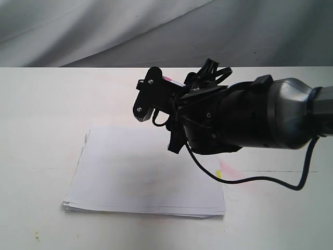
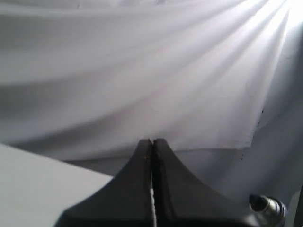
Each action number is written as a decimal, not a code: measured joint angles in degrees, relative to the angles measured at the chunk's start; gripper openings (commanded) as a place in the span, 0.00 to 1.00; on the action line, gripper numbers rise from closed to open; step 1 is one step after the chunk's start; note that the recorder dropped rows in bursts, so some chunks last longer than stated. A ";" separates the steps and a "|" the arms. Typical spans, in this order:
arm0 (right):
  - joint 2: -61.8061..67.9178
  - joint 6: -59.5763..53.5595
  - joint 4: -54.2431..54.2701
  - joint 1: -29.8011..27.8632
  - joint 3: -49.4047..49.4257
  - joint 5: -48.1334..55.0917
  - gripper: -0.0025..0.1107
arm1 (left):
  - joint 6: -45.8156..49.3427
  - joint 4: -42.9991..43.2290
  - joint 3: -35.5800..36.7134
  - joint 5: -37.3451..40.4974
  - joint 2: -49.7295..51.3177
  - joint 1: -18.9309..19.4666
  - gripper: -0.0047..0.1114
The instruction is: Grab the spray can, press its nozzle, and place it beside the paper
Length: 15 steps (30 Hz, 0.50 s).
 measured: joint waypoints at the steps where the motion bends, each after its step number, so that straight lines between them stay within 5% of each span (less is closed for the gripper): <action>1: 0.00 0.00 0.00 0.00 0.00 0.00 0.02 | -1.15 -0.67 0.00 1.81 0.74 0.00 0.04; 5: 0.00 0.00 0.00 0.00 0.00 0.00 0.02 | -5.06 -1.79 -2.32 12.93 5.65 0.00 0.04; 9: 0.00 0.00 0.00 0.00 0.00 0.00 0.02 | -3.77 -6.31 -13.91 20.81 18.09 0.00 0.04; 11: 0.00 0.00 0.00 0.00 0.00 0.00 0.02 | 3.87 -13.90 -19.11 21.57 25.40 0.00 0.04; 15: 0.00 0.00 0.00 0.00 0.00 0.00 0.02 | 36.18 -40.90 -31.64 24.72 43.21 0.00 0.04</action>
